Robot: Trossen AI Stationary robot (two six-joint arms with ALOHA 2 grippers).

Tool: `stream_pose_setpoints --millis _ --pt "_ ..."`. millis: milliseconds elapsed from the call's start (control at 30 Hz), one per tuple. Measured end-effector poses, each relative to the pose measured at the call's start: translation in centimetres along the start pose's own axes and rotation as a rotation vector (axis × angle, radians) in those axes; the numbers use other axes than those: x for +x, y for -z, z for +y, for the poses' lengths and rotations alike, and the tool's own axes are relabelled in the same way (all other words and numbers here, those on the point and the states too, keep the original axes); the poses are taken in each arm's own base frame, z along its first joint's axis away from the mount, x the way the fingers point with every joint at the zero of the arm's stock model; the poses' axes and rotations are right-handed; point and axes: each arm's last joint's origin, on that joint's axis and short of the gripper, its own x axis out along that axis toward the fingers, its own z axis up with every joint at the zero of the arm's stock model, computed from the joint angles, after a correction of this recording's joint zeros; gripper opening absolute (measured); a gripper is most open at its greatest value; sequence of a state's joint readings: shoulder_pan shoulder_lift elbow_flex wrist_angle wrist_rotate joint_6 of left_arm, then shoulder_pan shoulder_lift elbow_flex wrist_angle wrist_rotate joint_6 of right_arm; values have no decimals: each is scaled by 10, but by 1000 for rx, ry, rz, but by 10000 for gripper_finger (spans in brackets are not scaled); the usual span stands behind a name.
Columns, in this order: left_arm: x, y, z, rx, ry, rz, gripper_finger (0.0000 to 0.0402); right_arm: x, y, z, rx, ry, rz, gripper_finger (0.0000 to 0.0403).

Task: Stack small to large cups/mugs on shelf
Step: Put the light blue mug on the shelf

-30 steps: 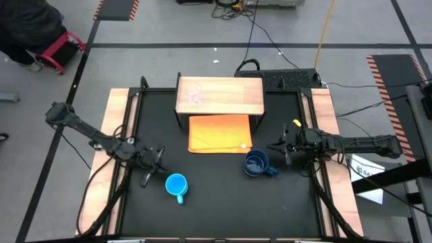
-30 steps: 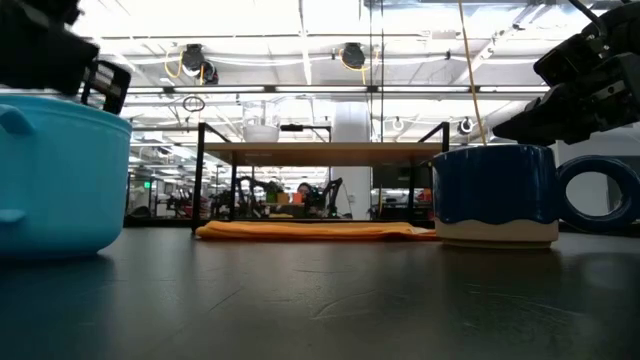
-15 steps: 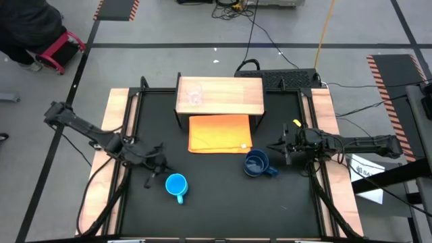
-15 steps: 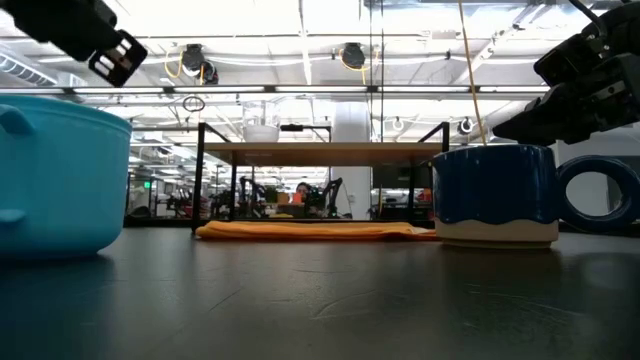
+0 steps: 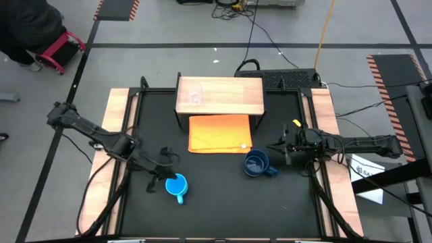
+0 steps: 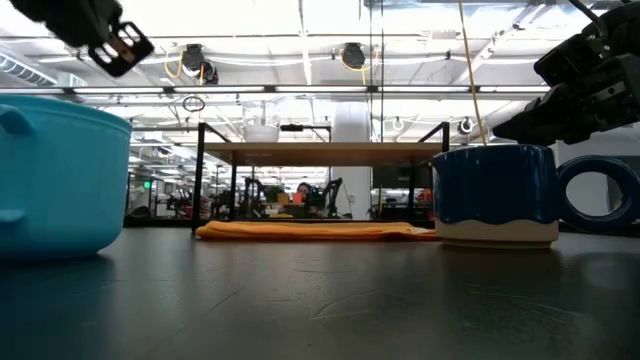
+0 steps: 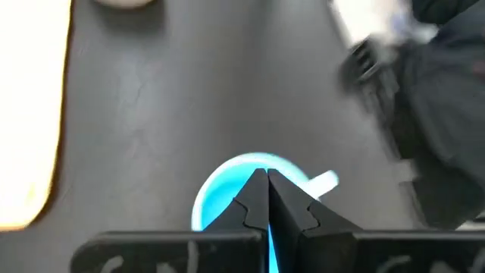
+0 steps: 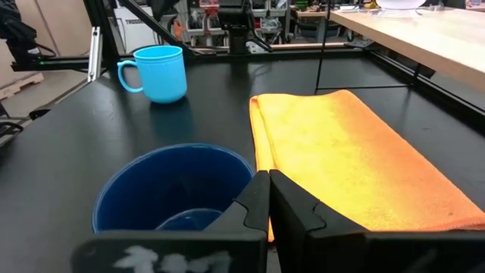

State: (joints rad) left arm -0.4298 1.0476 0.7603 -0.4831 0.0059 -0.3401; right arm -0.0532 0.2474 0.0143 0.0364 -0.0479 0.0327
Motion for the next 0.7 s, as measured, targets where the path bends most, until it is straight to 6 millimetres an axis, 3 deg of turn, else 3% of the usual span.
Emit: stream_pose_setpoints --millis 400,700 --pt "0 -5 12 -40 40 58 33 0 0 0 0 0 2 0" --pt "-1 -4 24 -152 79 114 81 0 0 0 0 0 2 0"
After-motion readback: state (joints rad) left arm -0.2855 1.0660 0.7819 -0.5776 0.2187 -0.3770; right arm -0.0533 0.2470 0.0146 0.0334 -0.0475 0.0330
